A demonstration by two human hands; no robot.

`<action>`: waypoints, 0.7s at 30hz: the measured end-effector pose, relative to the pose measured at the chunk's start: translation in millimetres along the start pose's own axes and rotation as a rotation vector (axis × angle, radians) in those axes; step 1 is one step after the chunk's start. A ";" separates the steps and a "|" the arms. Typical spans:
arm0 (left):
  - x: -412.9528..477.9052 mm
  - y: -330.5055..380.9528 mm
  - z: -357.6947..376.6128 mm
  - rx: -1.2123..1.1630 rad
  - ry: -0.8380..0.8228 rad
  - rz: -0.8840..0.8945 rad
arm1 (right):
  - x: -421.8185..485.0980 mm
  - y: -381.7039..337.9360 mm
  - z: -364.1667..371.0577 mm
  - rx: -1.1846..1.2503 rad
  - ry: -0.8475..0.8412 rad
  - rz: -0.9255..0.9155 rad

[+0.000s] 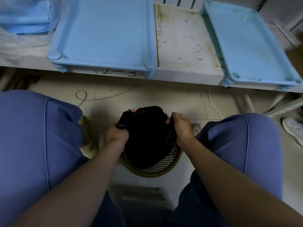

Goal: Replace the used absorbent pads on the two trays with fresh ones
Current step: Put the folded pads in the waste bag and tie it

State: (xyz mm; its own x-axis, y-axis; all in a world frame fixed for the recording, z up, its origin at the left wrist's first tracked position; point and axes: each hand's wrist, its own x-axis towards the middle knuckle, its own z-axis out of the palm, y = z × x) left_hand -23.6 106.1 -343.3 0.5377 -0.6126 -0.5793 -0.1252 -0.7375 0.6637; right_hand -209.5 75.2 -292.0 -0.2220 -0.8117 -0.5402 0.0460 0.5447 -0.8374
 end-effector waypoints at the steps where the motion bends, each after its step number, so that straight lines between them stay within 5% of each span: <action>1: -0.9 1.8 -0.6 0.011 0.032 0.018 | 1.8 1.3 -0.4 -0.041 0.029 -0.010; 7: -1.4 6.9 -7.7 -0.087 0.156 0.120 | 7.6 14.6 -7.7 -0.513 0.073 -0.005; 11: -11.4 7.4 -8.5 -0.041 0.082 0.137 | 1.6 11.2 -19.2 -0.883 0.051 -0.004; 17: -17.4 3.9 -13.3 -0.064 -0.092 0.125 | -8.4 -5.2 -21.7 -0.885 0.071 -0.159; 21: -26.8 9.1 -20.7 -0.076 0.006 0.241 | -11.9 -18.1 -27.8 -0.901 0.082 -0.223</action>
State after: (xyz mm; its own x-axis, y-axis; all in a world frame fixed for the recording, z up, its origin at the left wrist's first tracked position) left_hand -21.8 121.7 -311.9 0.5048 -0.7664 -0.3972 -0.1876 -0.5466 0.8161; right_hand -234.7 80.9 -268.0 -0.2048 -0.9184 -0.3386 -0.7714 0.3644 -0.5216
